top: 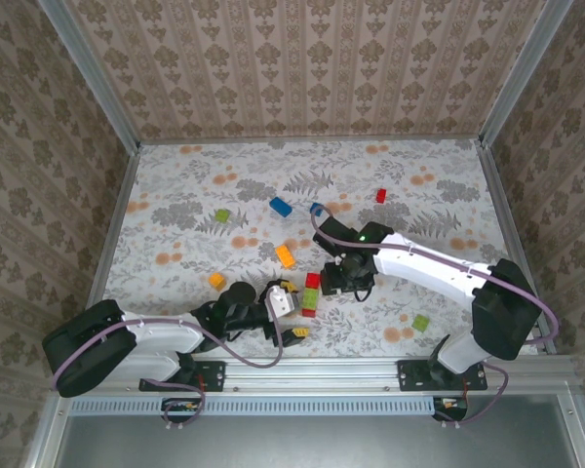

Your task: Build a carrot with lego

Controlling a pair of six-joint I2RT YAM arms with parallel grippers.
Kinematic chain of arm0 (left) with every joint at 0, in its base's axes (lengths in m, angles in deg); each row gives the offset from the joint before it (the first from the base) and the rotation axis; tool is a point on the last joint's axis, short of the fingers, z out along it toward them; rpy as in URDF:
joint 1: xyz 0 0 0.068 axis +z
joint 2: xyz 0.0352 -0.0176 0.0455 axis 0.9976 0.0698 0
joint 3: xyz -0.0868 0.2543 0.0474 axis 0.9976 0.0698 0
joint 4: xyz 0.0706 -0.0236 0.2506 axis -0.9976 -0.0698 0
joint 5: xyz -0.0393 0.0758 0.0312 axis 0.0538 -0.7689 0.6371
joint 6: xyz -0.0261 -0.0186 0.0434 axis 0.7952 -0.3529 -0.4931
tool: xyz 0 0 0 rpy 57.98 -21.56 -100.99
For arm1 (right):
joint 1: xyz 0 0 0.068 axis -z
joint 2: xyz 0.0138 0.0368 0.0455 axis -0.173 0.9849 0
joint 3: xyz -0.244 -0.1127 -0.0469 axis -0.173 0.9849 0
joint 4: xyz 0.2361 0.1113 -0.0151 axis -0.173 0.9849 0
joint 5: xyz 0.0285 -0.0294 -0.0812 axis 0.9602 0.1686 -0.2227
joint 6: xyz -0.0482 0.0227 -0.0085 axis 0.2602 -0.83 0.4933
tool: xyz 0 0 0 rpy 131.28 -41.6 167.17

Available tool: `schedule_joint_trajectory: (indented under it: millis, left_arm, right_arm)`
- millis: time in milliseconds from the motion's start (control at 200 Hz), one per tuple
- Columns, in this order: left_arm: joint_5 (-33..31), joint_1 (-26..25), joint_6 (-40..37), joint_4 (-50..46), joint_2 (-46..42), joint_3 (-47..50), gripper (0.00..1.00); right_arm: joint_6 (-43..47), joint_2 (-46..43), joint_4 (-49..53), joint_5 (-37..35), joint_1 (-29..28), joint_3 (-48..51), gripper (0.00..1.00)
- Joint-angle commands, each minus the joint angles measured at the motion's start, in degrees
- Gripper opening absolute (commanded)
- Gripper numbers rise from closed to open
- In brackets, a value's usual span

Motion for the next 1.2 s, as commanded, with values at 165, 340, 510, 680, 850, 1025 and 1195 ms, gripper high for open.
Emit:
schedule_joint_trajectory:
  millis: [165, 340, 510, 680, 850, 1025, 1195]
  left_arm:
    - [-1.58, 0.01, 0.31, 1.5, 1.5, -0.29, 1.0]
    - [-2.75, 0.17, 0.61, 1.46, 2.98, -0.9, 1.0]
    - [-3.56, 0.83, 1.24, 1.94, 3.33, -0.99, 1.0]
    - [-3.76, 1.36, 1.37, 2.44, 2.87, -0.63, 1.0]
    - [-4.18, 1.81, 1.54, 2.64, 2.69, -0.5, 1.0]
    - [-4.27, 2.19, 1.83, 2.83, 2.51, -0.35, 1.0]
    - [-4.18, 2.68, 1.82, 2.98, 2.42, -0.36, 1.0]
  right_arm:
    - [2.78, 3.22, -0.02, -2.29, 1.39, -3.99, 0.6]
    - [4.27, 6.01, -0.47, -2.24, 1.92, -6.15, 0.6]
    - [5.83, 8.38, -0.83, -2.27, 2.57, -8.38, 0.59]
    - [7.19, 10.11, -1.26, -2.01, 3.03, -10.04, 0.59]
    - [8.75, 12.06, -2.4, -1.12, 3.26, -11.43, 0.59]
    - [11.42, 13.79, -2.66, -0.31, 3.26, -12.88, 0.6]
    - [14.59, 15.01, -2.99, 0.31, 3.33, -14.6, 0.61]
